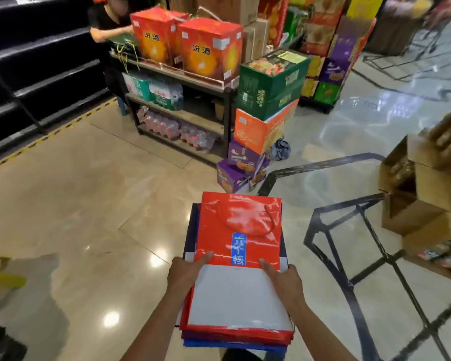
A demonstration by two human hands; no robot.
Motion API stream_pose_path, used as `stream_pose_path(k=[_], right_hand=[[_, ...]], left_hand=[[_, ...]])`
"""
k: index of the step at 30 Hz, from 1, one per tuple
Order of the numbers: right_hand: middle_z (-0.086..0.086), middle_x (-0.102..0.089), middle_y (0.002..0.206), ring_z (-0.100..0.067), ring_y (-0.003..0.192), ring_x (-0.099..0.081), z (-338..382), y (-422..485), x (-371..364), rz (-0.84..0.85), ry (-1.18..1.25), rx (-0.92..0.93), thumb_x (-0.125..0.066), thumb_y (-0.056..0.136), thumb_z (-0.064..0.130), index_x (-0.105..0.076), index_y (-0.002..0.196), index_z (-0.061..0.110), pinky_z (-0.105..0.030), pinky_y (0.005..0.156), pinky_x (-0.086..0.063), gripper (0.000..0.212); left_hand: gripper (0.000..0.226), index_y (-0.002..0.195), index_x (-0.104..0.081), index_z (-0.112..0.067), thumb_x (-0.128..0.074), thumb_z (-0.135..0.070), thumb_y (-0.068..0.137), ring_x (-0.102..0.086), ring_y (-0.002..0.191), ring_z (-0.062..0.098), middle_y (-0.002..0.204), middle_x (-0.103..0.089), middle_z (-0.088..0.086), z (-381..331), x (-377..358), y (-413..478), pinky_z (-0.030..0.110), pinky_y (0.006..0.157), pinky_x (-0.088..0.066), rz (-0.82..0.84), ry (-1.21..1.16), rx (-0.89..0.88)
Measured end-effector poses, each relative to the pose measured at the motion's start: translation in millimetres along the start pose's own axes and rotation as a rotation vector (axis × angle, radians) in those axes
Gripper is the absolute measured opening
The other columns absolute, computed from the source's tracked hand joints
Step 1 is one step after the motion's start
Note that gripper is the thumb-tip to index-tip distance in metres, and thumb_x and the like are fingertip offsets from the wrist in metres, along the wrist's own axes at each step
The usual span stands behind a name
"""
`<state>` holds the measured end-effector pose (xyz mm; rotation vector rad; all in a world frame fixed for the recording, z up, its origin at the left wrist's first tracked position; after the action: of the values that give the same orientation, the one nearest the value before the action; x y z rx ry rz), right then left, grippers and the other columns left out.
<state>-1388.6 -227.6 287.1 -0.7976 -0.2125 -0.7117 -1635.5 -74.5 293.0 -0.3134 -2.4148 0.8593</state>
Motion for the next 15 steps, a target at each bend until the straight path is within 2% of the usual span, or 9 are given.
stream_pose_path(k=[3, 5, 8, 10, 12, 13, 15], right_hand=[[-0.003, -0.066, 0.105, -0.022, 0.091, -0.066, 90.7, 60.1, -36.2, 0.050, -0.039, 0.051, -0.072, 0.061, 0.078, -0.050, 0.110, 0.015, -0.044, 0.085, -0.056, 0.083], [-0.001, -0.066, 0.102, -0.020, 0.088, -0.065, 149.9, 93.6, -65.1, 0.084, -0.060, 0.074, -0.072, 0.065, 0.074, -0.050, 0.110, 0.016, -0.042, 0.084, -0.056, 0.077], [0.004, -0.067, 0.099, -0.016, 0.085, -0.066, 231.9, 142.5, -114.9, 0.153, -0.121, 0.159, -0.065, 0.057, 0.086, -0.054, 0.112, 0.024, -0.038, 0.081, -0.057, 0.084], [0.006, -0.069, 0.099, -0.015, 0.084, -0.068, 280.2, 166.8, -148.7, 0.194, -0.160, 0.194, -0.060, 0.050, 0.094, -0.057, 0.111, 0.026, -0.039, 0.080, -0.057, 0.091], [0.005, -0.065, 0.099, -0.015, 0.085, -0.065, 324.1, 184.4, -182.6, 0.241, -0.191, 0.204, -0.064, 0.060, 0.085, -0.053, 0.109, 0.021, -0.035, 0.079, -0.054, 0.082], [0.004, -0.064, 0.100, -0.015, 0.086, -0.064, 344.8, 193.5, -199.1, 0.252, -0.205, 0.218, -0.065, 0.061, 0.083, -0.052, 0.109, 0.020, -0.034, 0.077, -0.052, 0.081], [0.004, -0.066, 0.100, -0.015, 0.088, -0.065, 373.9, 219.0, -233.7, 0.243, -0.226, 0.228, -0.060, 0.051, 0.090, -0.055, 0.110, 0.021, -0.035, 0.076, -0.052, 0.091]], left_hand=[[0.110, 0.104, -0.060, -0.009, -0.067, -0.092, 0.033, -0.069, 0.072, 0.019, 0.087, -0.070, 0.004, -58.2, 29.4, 67.1, 0.027, 0.057, -0.052, -0.078, -0.034, 0.029], [0.096, 0.106, -0.058, -0.006, -0.073, -0.081, 0.048, -0.066, 0.073, 0.019, 0.089, -0.068, 0.005, -103.7, 57.0, 97.0, 0.026, 0.054, -0.046, -0.126, -0.092, 0.039], [0.080, 0.101, -0.060, -0.005, -0.077, -0.070, 0.057, -0.063, 0.069, 0.018, 0.086, -0.066, 0.005, -150.2, 102.2, 148.5, 0.026, 0.053, -0.043, -0.201, -0.151, 0.063], [0.086, 0.097, -0.063, -0.008, -0.077, -0.077, 0.048, -0.066, 0.071, 0.019, 0.085, -0.069, 0.005, -164.4, 131.6, 185.6, 0.027, 0.055, -0.047, -0.244, -0.210, 0.091], [0.091, 0.093, -0.065, -0.010, -0.075, -0.083, 0.039, -0.067, 0.073, 0.020, 0.086, -0.071, 0.006, -172.8, 157.8, 221.7, 0.028, 0.058, -0.049, -0.296, -0.234, 0.129], [0.087, 0.091, -0.066, -0.011, -0.075, -0.082, 0.041, -0.067, 0.073, 0.020, 0.087, -0.071, 0.006, -178.1, 169.4, 240.8, 0.028, 0.059, -0.048, -0.304, -0.248, 0.134], [0.075, 0.088, -0.062, -0.009, -0.078, -0.074, 0.053, -0.064, 0.073, 0.022, 0.087, -0.068, 0.006, -197.5, 190.1, 274.4, 0.030, 0.064, -0.046, -0.316, -0.257, 0.131]])
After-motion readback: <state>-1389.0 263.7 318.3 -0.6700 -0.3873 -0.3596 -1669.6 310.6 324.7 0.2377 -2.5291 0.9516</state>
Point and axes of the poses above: each hand's wrist, its own y-axis towards the middle knuckle, its own x-axis out of the back of the hand, z = x × y, the point moved 5 cm from there along y, towards the middle knuckle
